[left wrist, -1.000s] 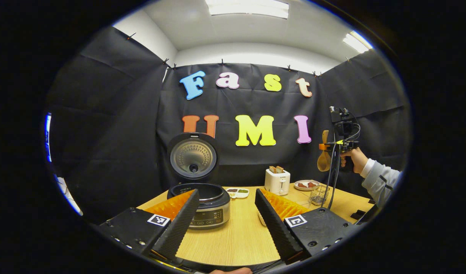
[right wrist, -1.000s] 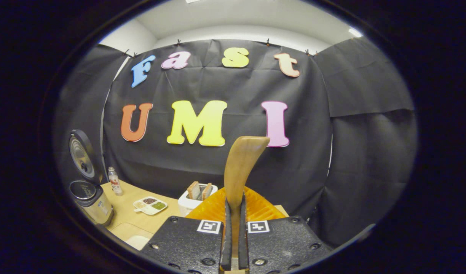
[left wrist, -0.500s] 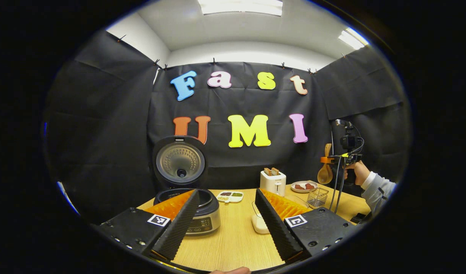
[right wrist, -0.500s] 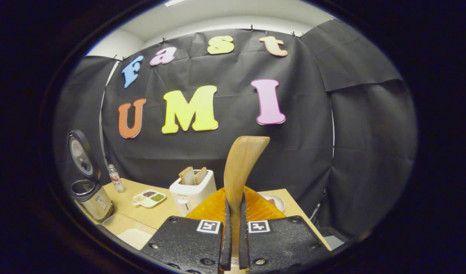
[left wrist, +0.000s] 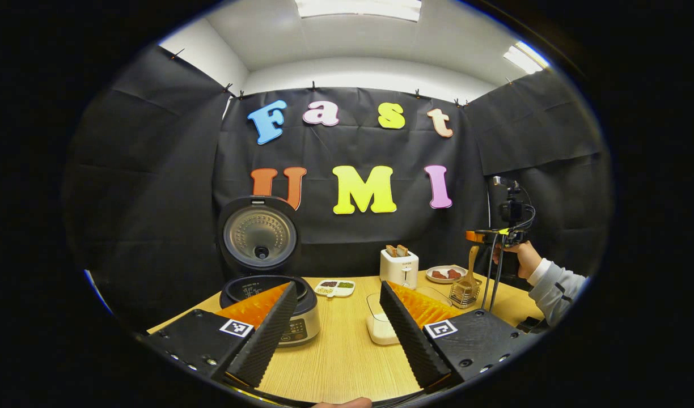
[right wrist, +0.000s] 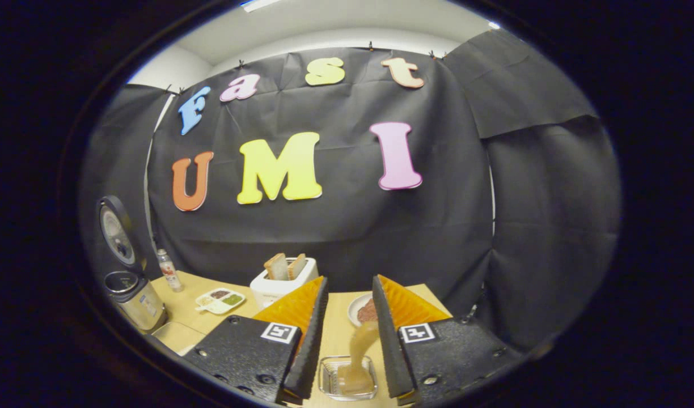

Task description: Close the left gripper, press the button to open the rice cooker; take a wooden spoon from the chopstick holder with the right hand, scoop a spoonful of rice and pour it into the rice cooker, then put the wooden spoon back into the chopstick holder.

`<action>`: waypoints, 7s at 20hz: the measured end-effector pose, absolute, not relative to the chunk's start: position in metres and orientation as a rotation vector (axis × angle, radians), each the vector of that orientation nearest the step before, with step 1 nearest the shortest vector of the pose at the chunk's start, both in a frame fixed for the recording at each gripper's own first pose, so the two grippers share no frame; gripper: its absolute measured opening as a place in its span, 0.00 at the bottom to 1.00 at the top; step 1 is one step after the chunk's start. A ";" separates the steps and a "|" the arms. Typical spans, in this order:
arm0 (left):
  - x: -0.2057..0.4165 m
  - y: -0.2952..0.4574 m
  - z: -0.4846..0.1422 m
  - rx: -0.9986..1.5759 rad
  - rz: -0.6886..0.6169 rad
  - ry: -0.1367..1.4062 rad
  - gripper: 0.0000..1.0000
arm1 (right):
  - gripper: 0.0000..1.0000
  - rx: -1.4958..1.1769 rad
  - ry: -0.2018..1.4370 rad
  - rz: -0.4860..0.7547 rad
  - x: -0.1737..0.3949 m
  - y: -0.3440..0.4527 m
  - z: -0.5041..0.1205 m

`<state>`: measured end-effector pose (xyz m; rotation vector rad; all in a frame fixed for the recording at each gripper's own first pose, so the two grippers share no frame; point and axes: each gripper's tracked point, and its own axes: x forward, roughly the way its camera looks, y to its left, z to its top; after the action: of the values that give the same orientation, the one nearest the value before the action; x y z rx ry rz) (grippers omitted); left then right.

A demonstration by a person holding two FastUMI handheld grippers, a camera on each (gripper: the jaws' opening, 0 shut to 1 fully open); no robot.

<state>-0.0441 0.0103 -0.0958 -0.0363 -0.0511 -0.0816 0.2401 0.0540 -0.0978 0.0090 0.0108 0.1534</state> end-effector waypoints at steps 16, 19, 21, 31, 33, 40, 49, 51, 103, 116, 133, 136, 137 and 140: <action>0.029 0.032 -0.053 -0.109 -0.098 -0.022 0.94 | 0.88 0.096 -0.055 0.271 0.055 0.095 -0.042; 0.046 0.030 -0.020 -0.125 -0.119 -0.051 0.94 | 0.88 0.068 -0.044 0.284 0.019 0.101 -0.040; 0.059 0.039 -0.009 -0.138 -0.106 -0.037 0.94 | 0.92 0.044 -0.077 0.298 -0.003 0.104 -0.032; 0.147 0.110 0.042 -0.050 0.055 -0.047 0.94 | 0.92 -0.015 -0.084 0.301 -0.026 0.105 -0.040; 0.169 0.119 0.050 -0.063 0.040 -0.055 0.94 | 0.89 0.005 -0.077 0.297 -0.020 0.103 -0.046; 0.252 0.199 0.039 -0.102 0.147 -0.047 0.94 | 0.97 0.080 -0.004 0.246 0.027 0.103 -0.082; 0.312 0.254 0.023 -0.109 0.251 0.017 0.94 | 1.00 0.072 -0.010 0.282 0.026 0.106 -0.082; 0.314 0.249 0.012 -0.101 0.241 0.066 0.94 | 0.94 0.054 -0.036 0.247 0.025 0.094 -0.077; 0.108 0.144 -0.187 -0.059 0.234 0.210 1.00 | 0.98 -0.083 -0.086 0.365 -0.118 0.091 -0.052; 0.111 0.143 -0.195 -0.064 0.254 0.070 1.00 | 1.00 -0.094 -0.075 0.313 -0.107 0.067 -0.060; 0.006 0.064 -0.142 -0.148 0.082 0.053 0.94 | 1.00 -0.077 -0.092 0.249 -0.100 0.050 -0.052; -0.024 0.047 -0.134 -0.124 0.066 0.062 0.94 | 0.98 -0.064 -0.101 0.238 -0.098 0.041 -0.050; -0.035 0.039 -0.126 -0.130 0.049 0.058 0.94 | 1.00 -0.052 -0.106 0.235 -0.098 0.039 -0.047; -0.058 0.022 -0.103 -0.129 0.018 0.029 0.94 | 1.00 -0.020 -0.082 0.238 -0.094 0.037 -0.054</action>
<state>-0.0578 0.0224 -0.1027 -0.1290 0.0291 0.0182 -0.0939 0.0369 -0.0545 -0.0201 -0.0825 0.2385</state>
